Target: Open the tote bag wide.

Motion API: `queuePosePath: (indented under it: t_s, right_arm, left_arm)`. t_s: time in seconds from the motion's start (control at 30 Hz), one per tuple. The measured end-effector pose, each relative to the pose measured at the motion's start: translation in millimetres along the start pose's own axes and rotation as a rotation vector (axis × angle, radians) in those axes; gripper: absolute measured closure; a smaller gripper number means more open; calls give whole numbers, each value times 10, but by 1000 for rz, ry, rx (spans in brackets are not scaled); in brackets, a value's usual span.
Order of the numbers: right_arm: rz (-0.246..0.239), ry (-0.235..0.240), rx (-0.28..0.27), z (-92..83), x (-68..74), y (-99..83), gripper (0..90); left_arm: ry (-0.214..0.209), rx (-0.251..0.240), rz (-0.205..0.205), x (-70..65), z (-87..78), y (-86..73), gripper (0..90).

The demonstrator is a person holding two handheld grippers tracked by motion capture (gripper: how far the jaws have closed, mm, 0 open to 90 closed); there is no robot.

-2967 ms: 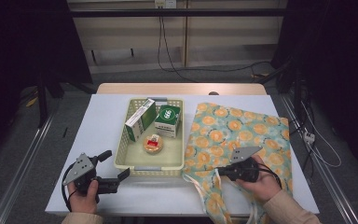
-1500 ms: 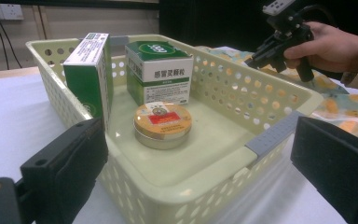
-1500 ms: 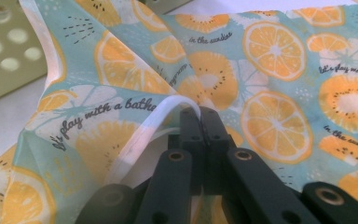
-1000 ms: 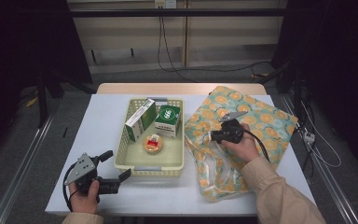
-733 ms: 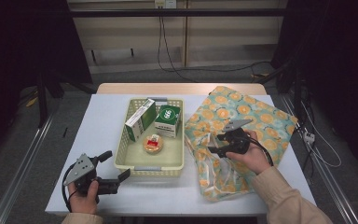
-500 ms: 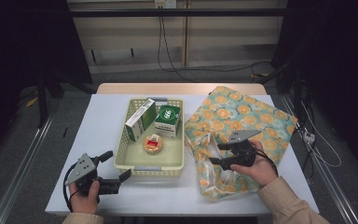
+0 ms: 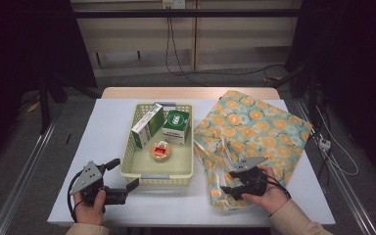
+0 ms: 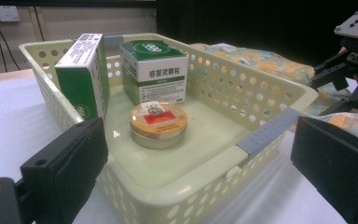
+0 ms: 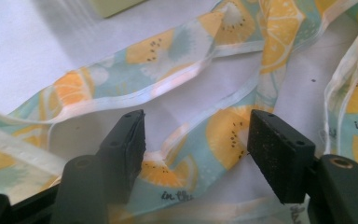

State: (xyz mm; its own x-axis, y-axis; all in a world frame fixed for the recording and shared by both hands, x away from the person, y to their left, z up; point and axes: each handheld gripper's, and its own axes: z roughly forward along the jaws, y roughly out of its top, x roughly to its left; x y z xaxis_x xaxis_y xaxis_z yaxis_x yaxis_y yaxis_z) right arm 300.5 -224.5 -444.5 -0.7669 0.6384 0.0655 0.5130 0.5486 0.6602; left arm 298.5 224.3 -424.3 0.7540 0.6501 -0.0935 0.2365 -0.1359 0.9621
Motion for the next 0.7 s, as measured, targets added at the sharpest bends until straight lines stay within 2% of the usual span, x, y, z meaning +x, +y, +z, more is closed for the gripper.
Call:
queuePosePath:
  t_s: [0.07, 0.13, 0.17, 0.2, 0.33, 0.4, 0.47, 0.5, 0.53, 0.57, 0.63, 0.67, 0.7]
  right_arm:
    - [8, -14, -3, -13, 13, -15, 366]
    - [0, -36, 16, 11, 17, -52, 354]
    - [-1, -39, 6, 16, 23, -65, 360]
    - [-4, -38, 6, 14, 27, -66, 380]
    - [-28, -12, 11, 2, 79, -48, 574]
    - [-44, 28, 20, -6, 92, -36, 696]
    - [-48, 49, 22, -5, 96, -31, 777]
    - [-48, 49, 22, -5, 96, -31, 777]
    - [-49, 73, 24, -4, 92, -29, 860]
    - [-45, 111, 25, 2, 91, -30, 866]
    - [-58, 113, 31, 1, 107, -24, 875]
    - [-59, 128, 35, 2, 109, -20, 881]
    - [-52, 174, 39, 11, 115, -20, 886]
  left_arm:
    - [0, -1, -3, 0, 3, -3, 35]
    - [-1, 0, -1, 1, -1, -1, 35]
    - [0, 0, -2, -1, -3, 0, 35]
    - [0, 0, -2, -3, -4, 2, 36]
    - [-1, 0, -4, -10, 9, 0, 35]
    - [-4, 3, 1, -13, 11, 3, 35]
    - [-5, 3, 2, -14, 10, 4, 35]
    - [-4, 4, 1, -14, 9, 3, 35]
    - [-5, 0, -1, -13, 12, 1, 35]
    - [-4, 0, -2, -11, 12, -1, 35]
    - [-2, 2, 0, -8, 10, -1, 35]
    - [-1, 1, -1, -8, 10, -1, 36]
    - [-1, 2, -1, -8, 10, -1, 35]
